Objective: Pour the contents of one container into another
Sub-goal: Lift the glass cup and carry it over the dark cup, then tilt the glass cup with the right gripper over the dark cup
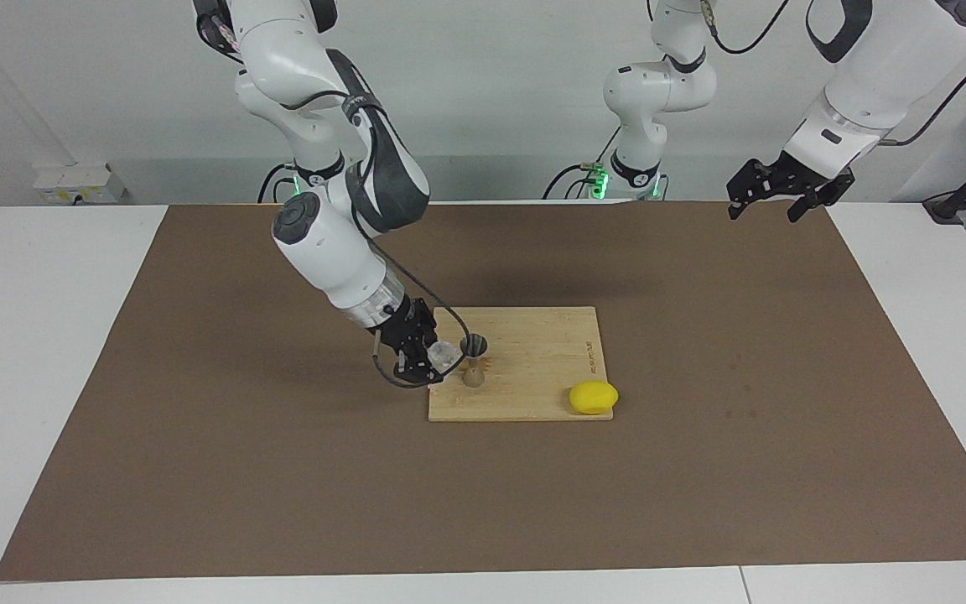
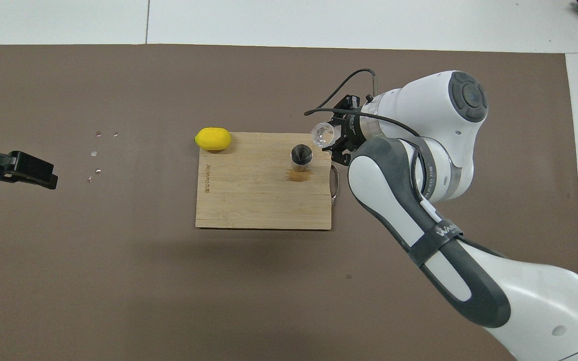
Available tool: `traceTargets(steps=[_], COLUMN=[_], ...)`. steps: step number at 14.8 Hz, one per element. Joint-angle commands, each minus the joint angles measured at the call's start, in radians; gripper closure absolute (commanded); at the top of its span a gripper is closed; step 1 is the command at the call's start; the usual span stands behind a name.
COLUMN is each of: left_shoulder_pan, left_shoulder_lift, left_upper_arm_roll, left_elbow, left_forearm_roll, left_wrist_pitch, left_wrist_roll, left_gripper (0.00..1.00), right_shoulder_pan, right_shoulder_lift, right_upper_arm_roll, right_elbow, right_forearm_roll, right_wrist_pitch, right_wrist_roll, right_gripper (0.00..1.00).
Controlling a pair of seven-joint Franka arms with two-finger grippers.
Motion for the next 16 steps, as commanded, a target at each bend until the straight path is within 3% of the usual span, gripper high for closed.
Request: traceTargets(steps=[1, 16], left_shoulder_pan=[-0.002, -0.002], left_shoulder_lift=[-0.02, -0.02], left_upper_arm_roll=[0.002, 0.002], left_elbow=[-0.025, -0.026], left_forearm_roll=[0.015, 0.015], left_wrist_pitch=[0.012, 0.012], left_wrist_roll=[0.007, 0.007], left_gripper=[0.0, 0.0], right_shoulder_pan=[0.009, 0.112], right_shoulder_lift=[0.028, 0.046], right_upper_arm_roll=[0.002, 0.002], right_elbow=[0.076, 0.182], right_forearm_roll=[-0.075, -0.388], right_wrist_pitch=[-0.077, -0.253], right_wrist_roll=[0.016, 0.002], right_gripper=[1.0, 1.0])
